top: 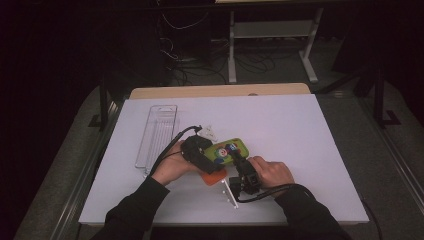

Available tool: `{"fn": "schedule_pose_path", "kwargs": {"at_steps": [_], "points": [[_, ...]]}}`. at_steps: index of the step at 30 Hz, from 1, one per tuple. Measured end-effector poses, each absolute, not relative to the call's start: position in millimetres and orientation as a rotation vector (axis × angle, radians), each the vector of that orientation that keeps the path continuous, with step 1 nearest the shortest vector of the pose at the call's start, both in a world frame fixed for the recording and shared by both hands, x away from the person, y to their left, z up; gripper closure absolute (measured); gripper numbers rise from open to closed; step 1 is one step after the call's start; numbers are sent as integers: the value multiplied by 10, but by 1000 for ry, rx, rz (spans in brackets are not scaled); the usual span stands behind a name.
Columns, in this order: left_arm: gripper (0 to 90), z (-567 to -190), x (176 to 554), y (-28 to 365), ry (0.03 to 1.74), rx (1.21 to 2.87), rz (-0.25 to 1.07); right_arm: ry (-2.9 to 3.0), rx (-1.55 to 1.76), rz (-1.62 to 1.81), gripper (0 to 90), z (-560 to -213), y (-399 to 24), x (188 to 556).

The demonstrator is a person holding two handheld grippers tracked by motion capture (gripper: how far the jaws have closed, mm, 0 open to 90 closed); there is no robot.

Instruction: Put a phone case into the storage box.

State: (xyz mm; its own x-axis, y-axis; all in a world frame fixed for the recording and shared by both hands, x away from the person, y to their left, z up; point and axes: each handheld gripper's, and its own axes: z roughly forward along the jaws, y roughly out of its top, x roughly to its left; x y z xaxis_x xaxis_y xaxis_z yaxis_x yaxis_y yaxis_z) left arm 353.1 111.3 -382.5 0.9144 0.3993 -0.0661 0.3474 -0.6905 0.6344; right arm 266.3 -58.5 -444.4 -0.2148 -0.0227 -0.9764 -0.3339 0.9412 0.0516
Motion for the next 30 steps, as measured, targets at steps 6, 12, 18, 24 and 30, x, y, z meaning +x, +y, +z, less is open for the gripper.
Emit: {"fn": "schedule_pose_path", "kwargs": {"at_steps": [6,12,18,24,30], "points": [[138,-3818,3529,1137,529,2368,91,1756,-255,299,758,-4432,-592,2651],[49,-3801,3526,1162,544,2338,82,1764,-231,300,759,-4425,-607,2667],[0,-3762,3528,1219,540,2317,79,1776,-202,299,759,-4420,-636,2694],[0,-3724,3541,1284,524,2299,84,1781,-191,287,758,-4413,-680,2740],[0,-3699,3558,1364,508,2316,103,1802,-149,282,758,-4384,-756,2786]]}}
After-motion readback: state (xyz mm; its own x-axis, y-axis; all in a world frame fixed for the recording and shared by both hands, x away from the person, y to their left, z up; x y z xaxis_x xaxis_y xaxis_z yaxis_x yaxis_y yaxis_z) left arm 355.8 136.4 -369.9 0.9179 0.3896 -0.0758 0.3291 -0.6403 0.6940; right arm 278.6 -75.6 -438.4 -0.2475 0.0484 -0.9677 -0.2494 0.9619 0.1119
